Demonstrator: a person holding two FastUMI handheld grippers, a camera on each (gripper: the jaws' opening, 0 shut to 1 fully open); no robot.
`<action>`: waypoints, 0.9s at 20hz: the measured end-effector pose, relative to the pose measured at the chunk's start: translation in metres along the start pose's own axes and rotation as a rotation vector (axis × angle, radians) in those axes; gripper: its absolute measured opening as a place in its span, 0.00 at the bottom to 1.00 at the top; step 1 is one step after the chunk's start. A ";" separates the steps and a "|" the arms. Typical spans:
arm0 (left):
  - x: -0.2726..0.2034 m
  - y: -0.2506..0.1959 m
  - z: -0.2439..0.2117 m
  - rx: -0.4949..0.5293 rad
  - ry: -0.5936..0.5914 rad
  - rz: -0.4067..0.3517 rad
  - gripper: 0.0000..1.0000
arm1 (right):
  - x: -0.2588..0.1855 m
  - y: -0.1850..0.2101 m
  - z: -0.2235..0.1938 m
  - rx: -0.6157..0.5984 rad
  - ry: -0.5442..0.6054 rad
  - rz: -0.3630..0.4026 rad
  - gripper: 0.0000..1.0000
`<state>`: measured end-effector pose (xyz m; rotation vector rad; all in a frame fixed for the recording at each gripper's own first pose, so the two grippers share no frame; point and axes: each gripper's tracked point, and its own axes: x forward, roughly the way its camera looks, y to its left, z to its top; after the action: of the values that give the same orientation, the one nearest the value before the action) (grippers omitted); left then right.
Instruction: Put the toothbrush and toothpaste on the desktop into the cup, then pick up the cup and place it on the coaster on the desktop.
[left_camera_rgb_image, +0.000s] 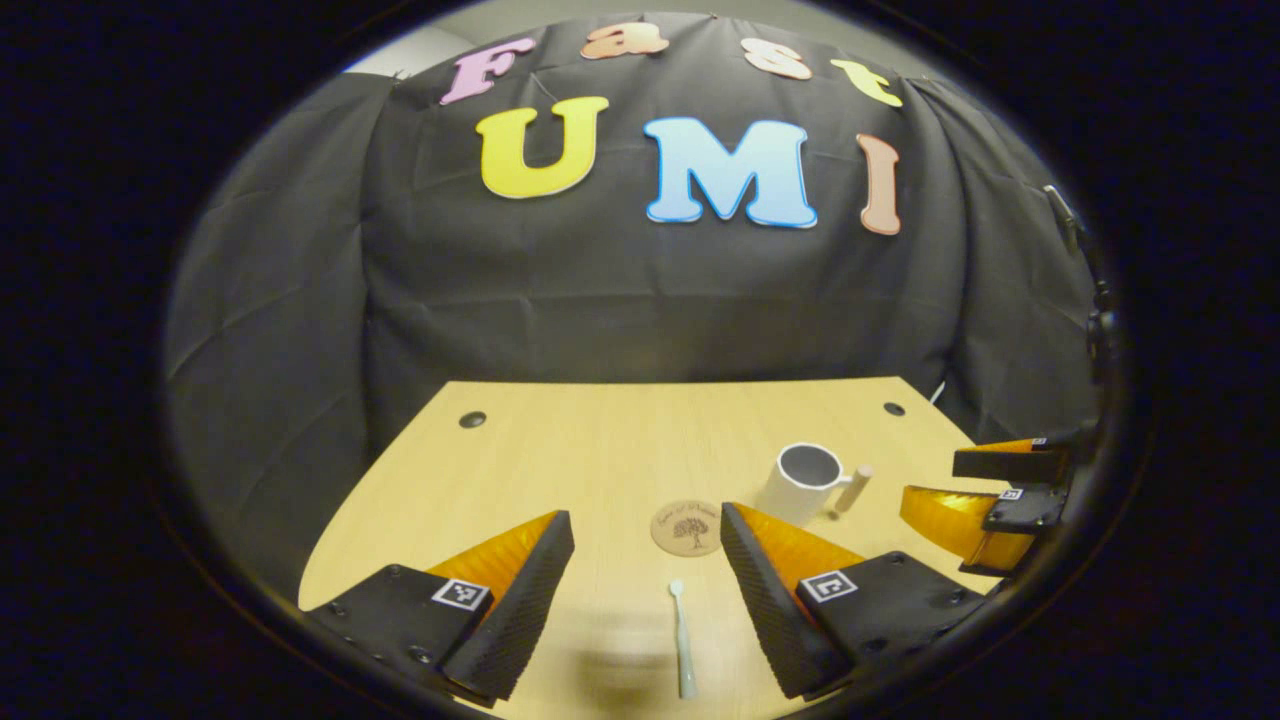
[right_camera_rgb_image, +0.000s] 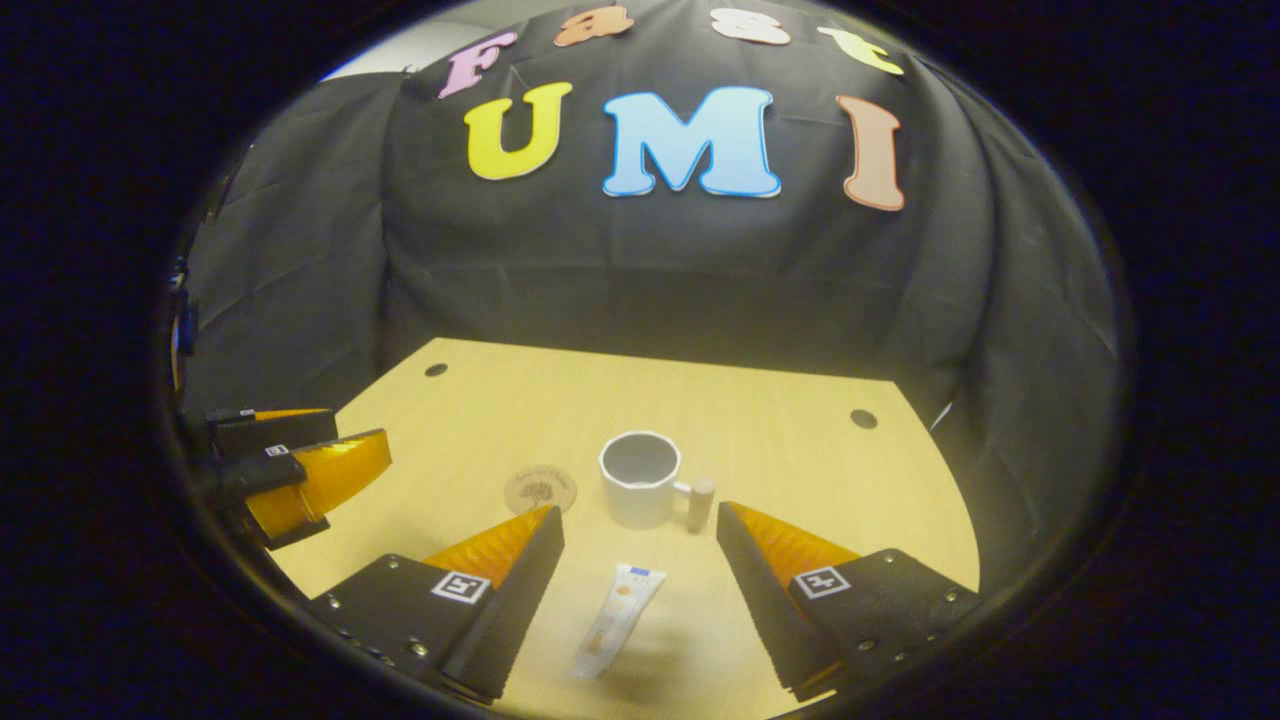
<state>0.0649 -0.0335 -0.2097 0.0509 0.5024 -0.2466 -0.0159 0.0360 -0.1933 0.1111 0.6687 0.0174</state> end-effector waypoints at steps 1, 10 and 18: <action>0.004 -0.005 -0.009 0.005 0.025 -0.013 0.94 | 0.002 0.000 -0.008 0.014 0.026 -0.004 0.94; 0.030 -0.035 -0.109 0.012 0.337 -0.086 0.99 | 0.033 0.006 -0.082 0.155 0.351 -0.006 0.91; 0.048 -0.040 -0.163 -0.025 0.520 -0.097 0.99 | 0.052 0.012 -0.117 0.156 0.508 -0.011 0.77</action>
<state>0.0186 -0.0651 -0.3751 0.0668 1.0265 -0.3234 -0.0477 0.0623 -0.3155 0.2586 1.1781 -0.0181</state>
